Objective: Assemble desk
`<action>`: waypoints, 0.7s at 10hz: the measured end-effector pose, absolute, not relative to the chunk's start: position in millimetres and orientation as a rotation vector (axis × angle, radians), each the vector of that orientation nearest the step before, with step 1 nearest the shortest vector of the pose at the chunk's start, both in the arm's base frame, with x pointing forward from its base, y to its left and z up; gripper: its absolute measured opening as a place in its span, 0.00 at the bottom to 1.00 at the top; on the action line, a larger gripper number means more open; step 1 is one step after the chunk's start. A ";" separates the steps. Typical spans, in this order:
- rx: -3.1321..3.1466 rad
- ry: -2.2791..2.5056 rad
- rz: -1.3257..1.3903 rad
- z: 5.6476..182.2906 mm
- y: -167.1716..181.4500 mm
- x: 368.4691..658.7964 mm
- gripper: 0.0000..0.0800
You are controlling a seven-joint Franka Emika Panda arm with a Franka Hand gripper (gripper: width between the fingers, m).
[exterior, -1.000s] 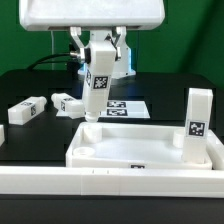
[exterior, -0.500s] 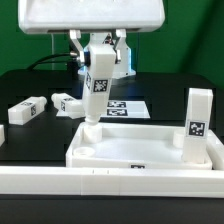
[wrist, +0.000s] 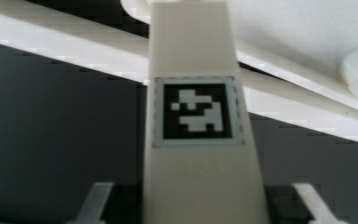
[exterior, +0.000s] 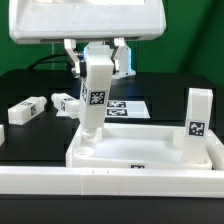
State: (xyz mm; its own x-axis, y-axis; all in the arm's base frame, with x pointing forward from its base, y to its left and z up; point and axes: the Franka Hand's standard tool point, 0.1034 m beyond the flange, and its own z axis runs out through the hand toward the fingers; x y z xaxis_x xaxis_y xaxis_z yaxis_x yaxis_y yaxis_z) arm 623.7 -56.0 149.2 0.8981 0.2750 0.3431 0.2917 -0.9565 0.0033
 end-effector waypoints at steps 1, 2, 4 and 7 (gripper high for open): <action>-3.040 -0.494 -0.626 146.4 -70.6 620.5 0.36; -3.064 -0.512 -0.685 144.0 -81.7 616.8 0.36; -3.057 -0.480 -0.695 142.9 -79.4 618.3 0.36; -3.051 -0.410 -0.688 137.9 -66.1 619.3 0.36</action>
Offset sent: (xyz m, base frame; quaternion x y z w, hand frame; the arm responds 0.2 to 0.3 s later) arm 0.0087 0.0109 -0.0001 0.0170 0.0100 0.0181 0.9996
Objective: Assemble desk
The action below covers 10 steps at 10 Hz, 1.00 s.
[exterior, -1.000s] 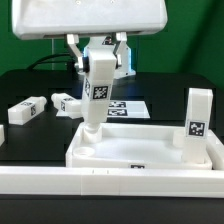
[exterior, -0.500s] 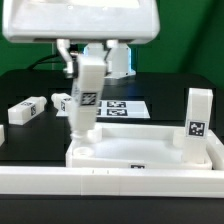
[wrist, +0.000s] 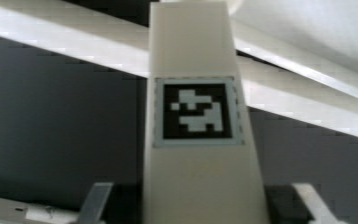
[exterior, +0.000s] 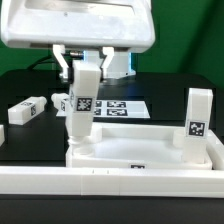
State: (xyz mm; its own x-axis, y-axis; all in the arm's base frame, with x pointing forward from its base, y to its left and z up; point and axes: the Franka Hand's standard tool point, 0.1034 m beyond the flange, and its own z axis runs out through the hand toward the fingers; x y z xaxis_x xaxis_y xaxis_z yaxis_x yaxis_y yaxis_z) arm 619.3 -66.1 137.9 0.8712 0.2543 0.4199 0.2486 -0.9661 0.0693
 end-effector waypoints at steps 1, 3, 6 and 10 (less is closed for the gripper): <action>3.041 0.352 0.687 136.3 -56.1 620.9 0.36; 3.040 0.354 0.682 135.5 -58.2 620.2 0.36; 3.046 0.343 0.678 134.5 -58.6 619.6 0.36; 3.050 0.331 0.661 126.7 -63.1 616.8 0.36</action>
Offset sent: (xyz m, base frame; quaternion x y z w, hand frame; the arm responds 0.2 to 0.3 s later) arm 0.0000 0.0000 0.0000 0.0000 0.0000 0.0000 1.0000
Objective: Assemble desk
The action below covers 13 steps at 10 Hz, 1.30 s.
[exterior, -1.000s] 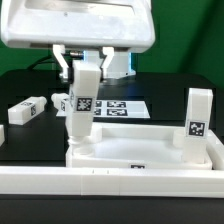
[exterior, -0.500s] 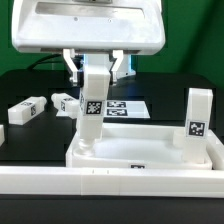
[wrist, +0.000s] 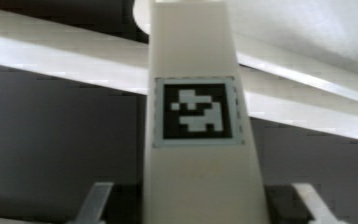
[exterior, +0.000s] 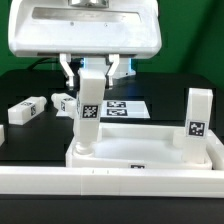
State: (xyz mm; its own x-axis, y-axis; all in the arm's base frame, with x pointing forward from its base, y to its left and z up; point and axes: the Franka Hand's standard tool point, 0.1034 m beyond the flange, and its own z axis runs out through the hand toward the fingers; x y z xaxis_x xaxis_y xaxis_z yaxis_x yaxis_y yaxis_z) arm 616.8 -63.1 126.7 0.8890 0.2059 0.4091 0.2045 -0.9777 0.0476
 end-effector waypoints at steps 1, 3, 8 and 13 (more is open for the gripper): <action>3.050 0.329 0.656 123.3 -63.8 615.9 0.36; 3.057 0.323 0.643 117.2 -62.7 614.0 0.36; 3.021 0.313 0.674 116.4 -67.3 612.7 0.36; 2.934 0.288 0.760 116.9 -75.3 609.0 0.38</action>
Offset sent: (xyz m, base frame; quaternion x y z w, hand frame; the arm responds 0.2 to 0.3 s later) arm 0.0045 0.0067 -0.0041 0.0012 0.0070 0.0072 0.9999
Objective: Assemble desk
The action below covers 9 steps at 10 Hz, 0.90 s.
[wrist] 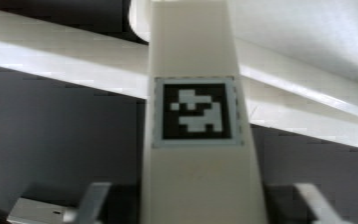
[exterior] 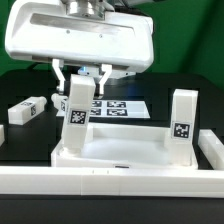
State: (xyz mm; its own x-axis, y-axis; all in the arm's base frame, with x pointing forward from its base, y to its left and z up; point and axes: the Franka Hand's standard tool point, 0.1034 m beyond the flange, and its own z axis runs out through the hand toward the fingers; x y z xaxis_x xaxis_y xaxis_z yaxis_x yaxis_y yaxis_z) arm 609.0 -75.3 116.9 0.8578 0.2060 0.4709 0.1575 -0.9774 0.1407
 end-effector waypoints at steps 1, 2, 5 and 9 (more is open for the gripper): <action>2.933 0.293 0.760 116.9 -75.1 609.2 0.60; 2.932 0.294 0.759 116.8 -75.1 609.2 0.76; 2.937 0.291 0.757 117.2 -74.7 609.5 0.81; 2.938 0.286 0.755 120.9 -78.7 609.3 0.81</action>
Offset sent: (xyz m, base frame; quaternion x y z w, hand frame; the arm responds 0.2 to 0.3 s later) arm 0.0000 0.0000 0.0000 0.0000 0.0000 0.0000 1.0000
